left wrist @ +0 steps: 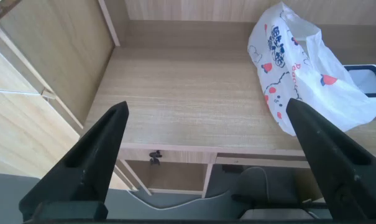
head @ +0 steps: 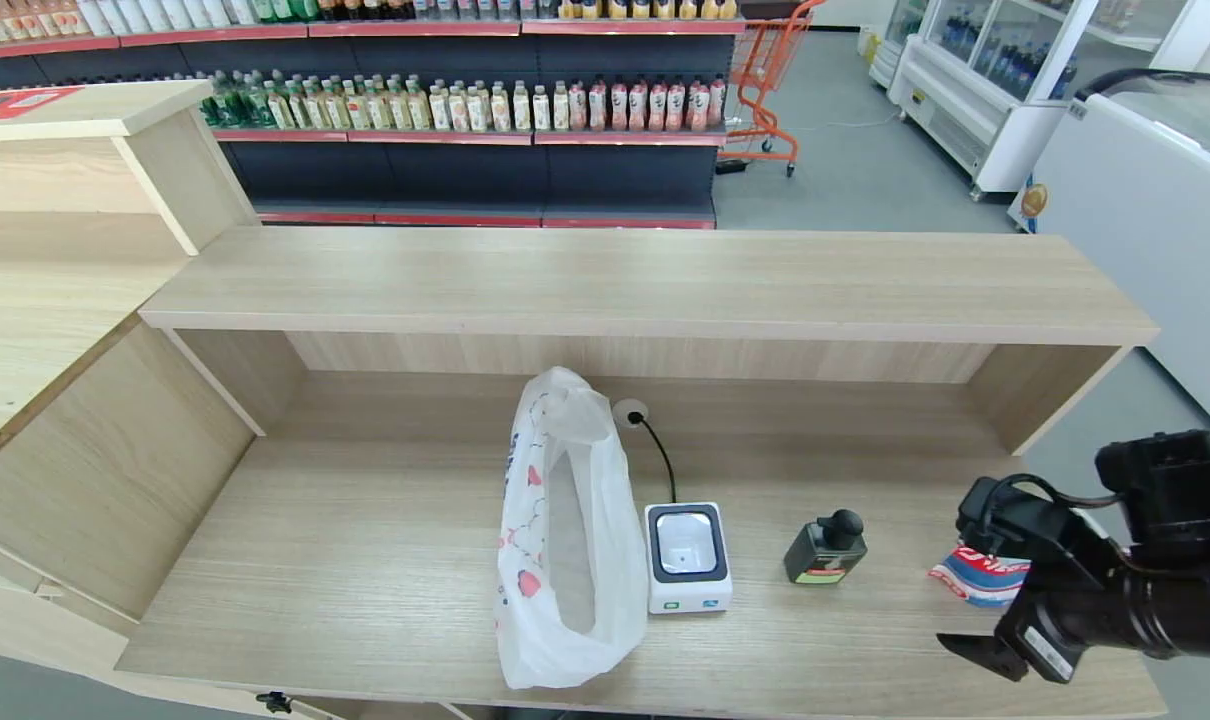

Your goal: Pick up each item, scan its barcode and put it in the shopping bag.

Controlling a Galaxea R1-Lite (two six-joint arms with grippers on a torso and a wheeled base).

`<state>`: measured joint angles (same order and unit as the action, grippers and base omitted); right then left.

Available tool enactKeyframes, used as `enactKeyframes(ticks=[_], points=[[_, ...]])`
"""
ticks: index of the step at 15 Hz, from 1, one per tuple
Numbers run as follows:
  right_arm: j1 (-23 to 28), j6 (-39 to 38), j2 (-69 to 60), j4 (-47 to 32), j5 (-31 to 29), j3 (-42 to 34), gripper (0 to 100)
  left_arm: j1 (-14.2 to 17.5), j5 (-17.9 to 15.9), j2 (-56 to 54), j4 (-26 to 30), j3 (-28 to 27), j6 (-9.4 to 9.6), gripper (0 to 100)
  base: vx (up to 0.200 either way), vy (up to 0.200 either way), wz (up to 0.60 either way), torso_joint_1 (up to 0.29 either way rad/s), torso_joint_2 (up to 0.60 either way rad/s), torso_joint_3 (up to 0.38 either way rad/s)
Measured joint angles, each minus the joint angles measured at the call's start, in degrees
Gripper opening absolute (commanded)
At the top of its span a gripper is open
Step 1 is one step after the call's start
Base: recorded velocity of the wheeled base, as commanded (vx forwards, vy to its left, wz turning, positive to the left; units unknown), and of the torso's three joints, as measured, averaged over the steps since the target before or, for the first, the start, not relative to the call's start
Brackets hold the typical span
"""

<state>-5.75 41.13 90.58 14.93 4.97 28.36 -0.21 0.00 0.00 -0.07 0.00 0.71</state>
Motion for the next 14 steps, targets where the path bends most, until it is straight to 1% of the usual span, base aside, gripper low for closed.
enactKeyframes(ticks=[2,4,8,11,14], points=[[-0.7,0.8,5.7,6.1,0.2,0.3,100,0.0,0.0,0.0,0.0,0.0,0.0,100,0.0,0.0,0.0,0.0,0.0,0.0],[-1.7,1.1,10.6,10.3,0.6,0.6,100,0.0,0.0,0.0,0.0,0.0,0.0,100,0.0,0.0,0.0,0.0,0.0,0.0],[-3.3,2.1,19.7,20.1,5.2,2.0,100,0.0,0.0,0.0,0.0,0.0,-0.02,100,0.0,0.0,0.0,0.0,0.0,0.0],[-5.1,2.6,25.6,28.5,5.8,3.1,100,0.0,0.0,0.0,0.0,0.0,-0.02,100,0.0,0.0,0.0,0.0,0.0,0.0],[-5.9,2.7,28.8,33.5,8.9,3.3,100,0.0,0.0,0.0,0.0,0.0,-0.02,100,0.0,0.0,0.0,0.0,0.0,0.0]])
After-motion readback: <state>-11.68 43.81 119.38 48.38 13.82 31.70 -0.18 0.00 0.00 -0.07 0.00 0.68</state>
